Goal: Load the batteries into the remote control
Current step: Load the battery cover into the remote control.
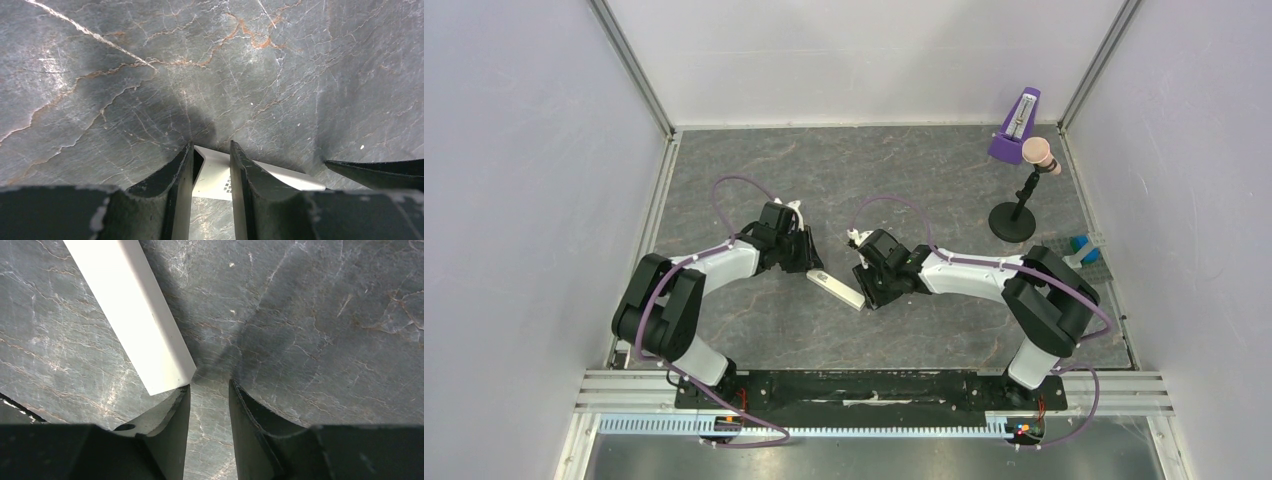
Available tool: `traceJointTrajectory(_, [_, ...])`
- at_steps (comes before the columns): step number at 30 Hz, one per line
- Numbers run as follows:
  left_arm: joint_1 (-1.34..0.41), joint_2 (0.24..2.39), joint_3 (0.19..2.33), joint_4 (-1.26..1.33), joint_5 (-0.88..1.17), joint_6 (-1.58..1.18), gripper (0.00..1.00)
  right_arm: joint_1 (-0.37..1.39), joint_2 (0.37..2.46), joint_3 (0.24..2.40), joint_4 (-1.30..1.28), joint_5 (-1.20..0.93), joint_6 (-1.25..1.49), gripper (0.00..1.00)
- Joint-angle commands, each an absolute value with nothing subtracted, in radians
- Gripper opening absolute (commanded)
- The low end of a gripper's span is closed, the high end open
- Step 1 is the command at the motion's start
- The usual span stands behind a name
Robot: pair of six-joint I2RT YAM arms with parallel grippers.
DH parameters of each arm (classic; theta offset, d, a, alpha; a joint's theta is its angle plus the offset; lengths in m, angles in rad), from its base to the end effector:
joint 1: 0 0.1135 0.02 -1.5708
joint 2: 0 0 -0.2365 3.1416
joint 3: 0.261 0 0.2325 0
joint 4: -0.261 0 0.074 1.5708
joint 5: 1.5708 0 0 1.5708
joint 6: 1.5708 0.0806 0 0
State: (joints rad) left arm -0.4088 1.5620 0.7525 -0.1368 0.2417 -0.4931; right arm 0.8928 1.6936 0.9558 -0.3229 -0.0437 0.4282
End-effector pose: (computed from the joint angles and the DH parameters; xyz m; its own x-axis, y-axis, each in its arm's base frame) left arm 0.2725 -0.1391 0.1052 -0.8992 -0.1113 -0.4231 0.1007 0.8884 -0.4478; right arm 0.2049 0.2600 0.1067 -0.8266 -0.3650 -0.4284 -0.4927 0.8372 0.2374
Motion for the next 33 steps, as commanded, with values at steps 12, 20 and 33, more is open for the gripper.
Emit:
traceJointTrajectory(12, [-0.429,1.565,0.724,-0.219,0.277,-0.522,0.03,0.922,1.811,1.106,-0.382,-0.008,0.516,0.37])
traceJointTrajectory(20, [-0.396,1.507,0.936,-0.368,0.104,-0.433,0.28,0.920,1.654,1.081,-0.455,0.023,0.471,0.47])
traceJointTrajectory(33, [-0.384,1.309,1.003,-0.508,-0.128,-0.493,0.65,0.933,1.711,1.203,-0.357,-0.085,0.225,0.76])
